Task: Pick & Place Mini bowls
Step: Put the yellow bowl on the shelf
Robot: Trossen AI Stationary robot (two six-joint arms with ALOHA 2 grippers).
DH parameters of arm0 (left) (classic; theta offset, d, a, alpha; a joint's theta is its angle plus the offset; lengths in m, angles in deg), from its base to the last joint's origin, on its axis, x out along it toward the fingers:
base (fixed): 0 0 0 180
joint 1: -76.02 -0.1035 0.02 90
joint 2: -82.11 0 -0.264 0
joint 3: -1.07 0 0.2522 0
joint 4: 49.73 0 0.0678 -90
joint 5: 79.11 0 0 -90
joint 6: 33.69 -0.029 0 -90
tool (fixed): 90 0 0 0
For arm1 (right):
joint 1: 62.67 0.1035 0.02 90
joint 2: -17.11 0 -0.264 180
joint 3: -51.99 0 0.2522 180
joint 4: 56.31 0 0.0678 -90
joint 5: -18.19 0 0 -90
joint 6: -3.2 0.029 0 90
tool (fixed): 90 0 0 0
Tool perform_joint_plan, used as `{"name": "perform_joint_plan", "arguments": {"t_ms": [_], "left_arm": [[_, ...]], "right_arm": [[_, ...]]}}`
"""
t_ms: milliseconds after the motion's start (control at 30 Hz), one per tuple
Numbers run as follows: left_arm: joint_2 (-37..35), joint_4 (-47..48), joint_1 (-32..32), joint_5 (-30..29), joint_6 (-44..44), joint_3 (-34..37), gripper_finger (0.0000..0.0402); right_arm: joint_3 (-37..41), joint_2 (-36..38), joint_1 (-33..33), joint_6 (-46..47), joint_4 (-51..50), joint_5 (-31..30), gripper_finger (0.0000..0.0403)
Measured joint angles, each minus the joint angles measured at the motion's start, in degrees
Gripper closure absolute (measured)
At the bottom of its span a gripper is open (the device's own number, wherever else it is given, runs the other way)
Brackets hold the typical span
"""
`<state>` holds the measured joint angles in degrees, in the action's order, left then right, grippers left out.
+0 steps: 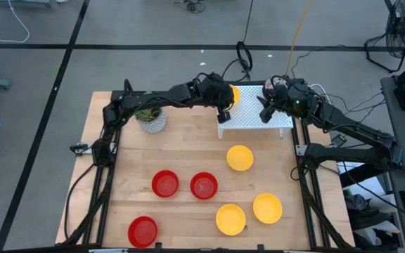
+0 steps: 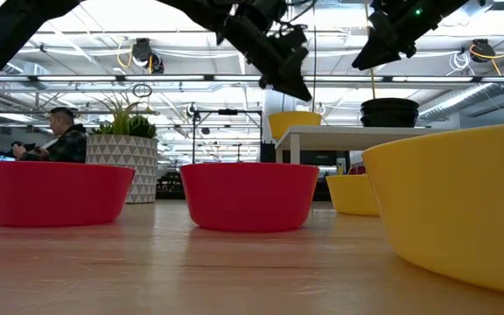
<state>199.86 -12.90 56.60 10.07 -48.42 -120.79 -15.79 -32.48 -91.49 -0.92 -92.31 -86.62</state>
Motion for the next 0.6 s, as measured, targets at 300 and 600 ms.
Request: {"name": "perform_joint_plan", "arguments": {"t_ms": [300, 600], "left_arm": [[-6.1, 19.7, 0.7, -9.7, 4.8, -0.1, 0.0364], [-1.2, 20.5, -0.1, -9.7, 6.2, 0.0, 0.0364]], "right_arm": [[0.0, 0.0, 0.0, 0.0, -1.8, 0.0, 0.0234], [0.0, 0.0, 0.0, 0.5, -1.6, 0.0, 0.0234]]}}
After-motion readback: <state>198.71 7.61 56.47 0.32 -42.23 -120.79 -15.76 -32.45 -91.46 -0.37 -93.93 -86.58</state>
